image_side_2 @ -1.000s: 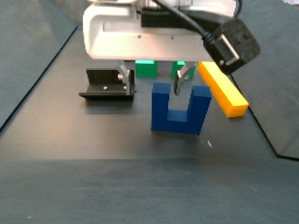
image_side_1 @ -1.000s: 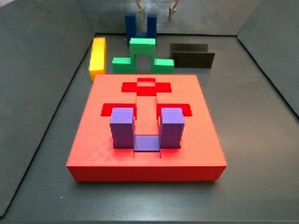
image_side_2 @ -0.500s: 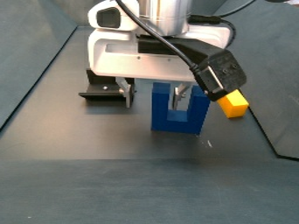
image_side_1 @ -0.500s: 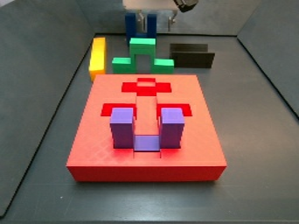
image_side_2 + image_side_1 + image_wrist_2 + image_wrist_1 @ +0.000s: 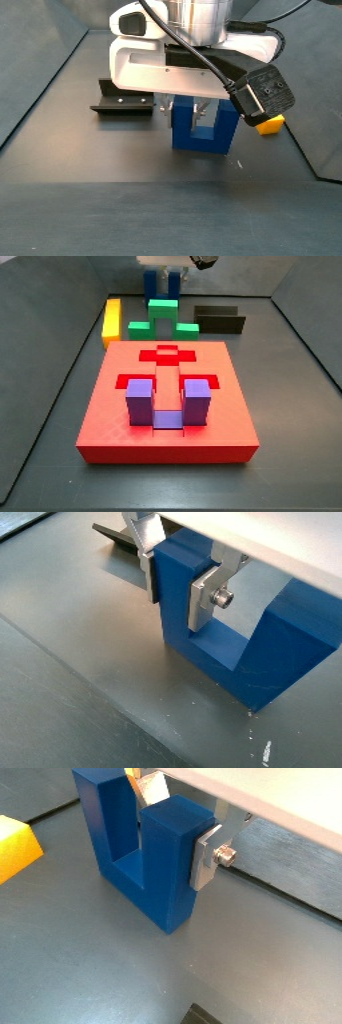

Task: Pick up the blue object. Move up. Move to above the board. Insert the blue object.
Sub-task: Pick up the blue object.

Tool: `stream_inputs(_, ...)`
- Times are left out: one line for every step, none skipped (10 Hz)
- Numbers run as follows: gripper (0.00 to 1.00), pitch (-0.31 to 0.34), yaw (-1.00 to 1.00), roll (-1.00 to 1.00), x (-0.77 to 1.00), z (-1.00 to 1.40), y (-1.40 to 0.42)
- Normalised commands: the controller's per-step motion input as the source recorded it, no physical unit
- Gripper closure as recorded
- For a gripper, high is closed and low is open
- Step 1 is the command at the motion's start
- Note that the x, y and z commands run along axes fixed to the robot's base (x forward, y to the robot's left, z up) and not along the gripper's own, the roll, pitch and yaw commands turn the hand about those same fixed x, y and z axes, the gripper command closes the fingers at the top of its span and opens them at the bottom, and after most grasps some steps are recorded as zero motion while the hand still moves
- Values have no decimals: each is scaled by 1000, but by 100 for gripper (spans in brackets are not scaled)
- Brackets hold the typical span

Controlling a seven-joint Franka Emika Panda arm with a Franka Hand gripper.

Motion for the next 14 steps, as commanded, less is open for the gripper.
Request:
stream_inputs(100,0,0,0,0,0,0)
stream_inputs(100,0,0,0,0,0,0)
stream_inputs(100,0,0,0,0,0,0)
stream_inputs(100,0,0,0,0,0,0)
stream_inputs(100,0,0,0,0,0,0)
stream_inputs(100,0,0,0,0,0,0)
stream_inputs(100,0,0,0,0,0,0)
stream_inputs(100,0,0,0,0,0,0)
stream_inputs(100,0,0,0,0,0,0)
stream_inputs(100,0,0,0,0,0,0)
stream_inputs(100,0,0,0,0,0,0)
stream_inputs(100,0,0,0,0,0,0)
stream_inputs(100,0,0,0,0,0,0)
stream_inputs(100,0,0,0,0,0,0)
